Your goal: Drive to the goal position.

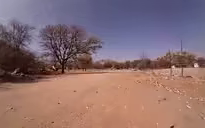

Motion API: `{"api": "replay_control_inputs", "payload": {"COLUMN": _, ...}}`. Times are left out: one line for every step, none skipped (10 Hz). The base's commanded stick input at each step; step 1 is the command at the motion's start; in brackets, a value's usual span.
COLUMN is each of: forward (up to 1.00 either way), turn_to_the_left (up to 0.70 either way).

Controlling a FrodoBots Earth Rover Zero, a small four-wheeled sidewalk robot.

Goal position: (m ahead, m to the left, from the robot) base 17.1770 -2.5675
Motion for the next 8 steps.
{"api": "replay_control_inputs", "payload": {"forward": 0.50, "turn_to_the_left": 0.00}}
{"api": "replay_control_inputs", "payload": {"forward": 0.50, "turn_to_the_left": 0.00}}
{"api": "replay_control_inputs", "payload": {"forward": 0.50, "turn_to_the_left": 0.00}}
{"api": "replay_control_inputs", "payload": {"forward": 0.50, "turn_to_the_left": 0.00}}
{"api": "replay_control_inputs", "payload": {"forward": 0.50, "turn_to_the_left": 0.00}}
{"api": "replay_control_inputs", "payload": {"forward": 0.50, "turn_to_the_left": 0.00}}
{"api": "replay_control_inputs", "payload": {"forward": 0.50, "turn_to_the_left": 0.00}}
{"api": "replay_control_inputs", "payload": {"forward": 0.50, "turn_to_the_left": 0.00}}
